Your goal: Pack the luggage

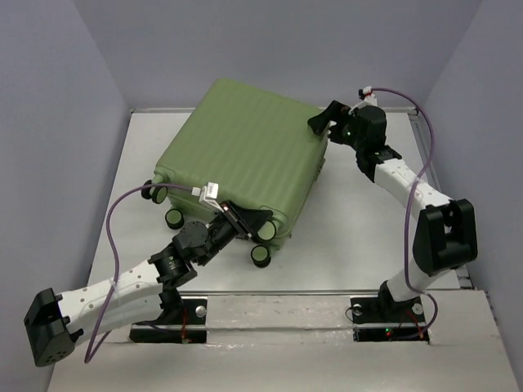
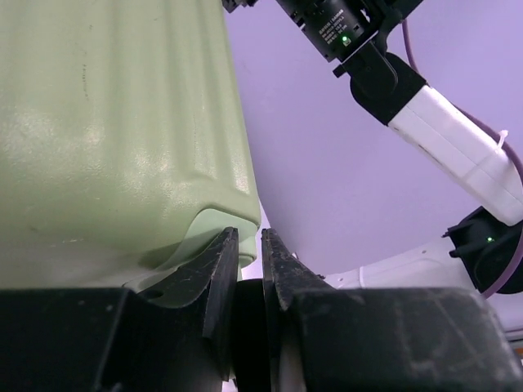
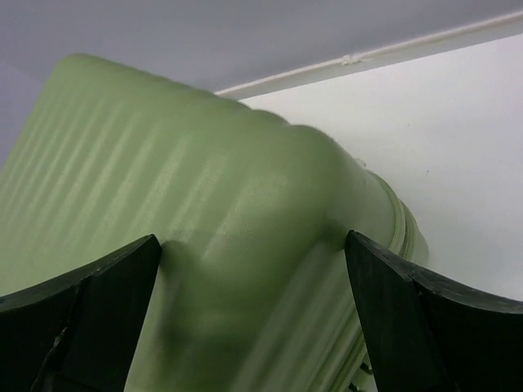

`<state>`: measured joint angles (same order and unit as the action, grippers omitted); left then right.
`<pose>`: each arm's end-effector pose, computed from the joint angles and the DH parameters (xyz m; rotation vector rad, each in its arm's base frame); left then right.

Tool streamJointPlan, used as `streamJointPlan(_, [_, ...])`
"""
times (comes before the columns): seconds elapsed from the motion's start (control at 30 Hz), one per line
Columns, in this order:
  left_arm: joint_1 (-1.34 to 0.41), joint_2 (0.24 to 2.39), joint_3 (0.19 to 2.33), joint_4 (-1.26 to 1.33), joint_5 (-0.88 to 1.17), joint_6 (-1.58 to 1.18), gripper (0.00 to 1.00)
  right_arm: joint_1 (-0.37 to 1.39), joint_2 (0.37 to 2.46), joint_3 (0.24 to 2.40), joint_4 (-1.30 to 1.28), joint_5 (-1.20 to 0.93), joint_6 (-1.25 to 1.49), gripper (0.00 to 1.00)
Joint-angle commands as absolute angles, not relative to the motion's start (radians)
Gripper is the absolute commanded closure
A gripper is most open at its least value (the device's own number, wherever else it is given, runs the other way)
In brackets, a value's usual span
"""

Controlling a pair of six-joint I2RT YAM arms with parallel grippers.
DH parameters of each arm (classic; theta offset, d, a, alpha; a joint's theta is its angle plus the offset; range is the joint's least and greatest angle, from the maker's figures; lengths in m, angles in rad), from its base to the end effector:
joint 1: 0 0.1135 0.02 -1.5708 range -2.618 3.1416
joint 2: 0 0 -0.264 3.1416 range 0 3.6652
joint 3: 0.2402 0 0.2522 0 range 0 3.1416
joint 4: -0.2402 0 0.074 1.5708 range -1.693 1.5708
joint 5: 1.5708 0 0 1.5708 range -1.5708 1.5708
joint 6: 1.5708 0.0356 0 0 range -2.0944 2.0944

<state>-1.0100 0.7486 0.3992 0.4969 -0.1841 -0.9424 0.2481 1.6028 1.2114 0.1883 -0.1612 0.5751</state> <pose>0.1040 -0.1533 0.2817 -0.1165 1.5970 -1.4470 0.3715 0.1000 0.3174 0.1787 1.8224 0.7311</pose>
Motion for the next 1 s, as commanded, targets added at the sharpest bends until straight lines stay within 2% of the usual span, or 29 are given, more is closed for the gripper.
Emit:
streamJointPlan(0.0, [-1.042, 0.851, 0.434, 0.483, -0.132, -0.905, 0.73, 0.295, 1.513, 1.209, 0.173, -0.367, 0.508, 0.0])
streamJointPlan(0.1, [-1.042, 0.896, 0.456, 0.506, -0.121, -0.893, 0.73, 0.307, 1.38, 1.047, 0.166, -0.416, 0.486, 0.01])
streamJointPlan(0.17, [-1.043, 0.911, 0.468, 0.517, -0.117, -0.891, 0.75, 0.336, 1.209, 0.927, 0.178, -0.416, 0.479, 0.02])
streamJointPlan(0.27, [-1.045, 0.931, 0.474, 0.534, -0.121, -0.89, 0.9, 0.411, 1.001, 0.698, 0.198, -0.405, 0.479, 0.06])
streamJointPlan(0.33, [-1.046, 0.937, 0.48, 0.541, -0.13, -0.888, 0.94, 0.457, 0.91, 0.549, 0.218, -0.405, 0.514, 0.14])
streamJointPlan(0.37, [-1.046, 0.937, 0.483, 0.541, -0.133, -0.887, 0.94, 0.468, 0.826, 0.499, 0.23, -0.406, 0.528, 0.19])
streamJointPlan(0.4, [-1.046, 0.937, 0.485, 0.54, -0.138, -0.885, 0.94, 0.478, 0.787, 0.448, 0.247, -0.417, 0.543, 0.33])
streamJointPlan(0.43, [-1.046, 0.934, 0.485, 0.541, -0.147, -0.885, 0.94, 0.488, 0.754, 0.364, 0.267, -0.445, 0.555, 0.58])
streamJointPlan(0.47, [-1.046, 0.933, 0.483, 0.54, -0.162, -0.887, 0.94, 0.488, 0.721, 0.33, 0.265, -0.446, 0.564, 0.69])
streamJointPlan(0.5, [-1.046, 0.933, 0.483, 0.54, -0.169, -0.89, 0.94, 0.488, 0.672, 0.301, 0.264, -0.451, 0.574, 0.87])
streamJointPlan(0.53, [-1.046, 0.933, 0.489, 0.54, -0.175, -0.888, 0.94, 0.488, 0.658, 0.26, 0.265, -0.46, 0.575, 0.9])
streamJointPlan(0.67, [-1.046, 0.951, 0.523, 0.519, -0.183, -0.882, 0.94, 0.499, 0.66, 0.21, 0.305, -0.502, 0.575, 0.89])
streamJointPlan(0.7, [-1.046, 0.96, 0.538, 0.515, -0.186, -0.877, 0.94, 0.499, 0.682, 0.204, 0.336, -0.502, 0.568, 0.78])
streamJointPlan(0.73, [-1.046, 0.971, 0.552, 0.508, -0.186, -0.877, 0.94, 0.508, 0.698, 0.198, 0.362, -0.494, 0.552, 0.61])
streamJointPlan(0.77, [-1.046, 0.971, 0.552, 0.508, -0.184, -0.877, 0.94, 0.508, 0.715, 0.198, 0.362, -0.494, 0.552, 0.61])
streamJointPlan(0.83, [-1.046, 0.985, 0.567, 0.505, -0.179, -0.877, 0.94, 0.508, 0.753, 0.199, 0.403, -0.47, 0.525, 0.51])
streamJointPlan(0.97, [-1.045, 1.002, 0.58, 0.5, -0.175, -0.88, 0.94, 0.577, 0.899, 0.207, 0.509, -0.442, 0.474, 0.49])
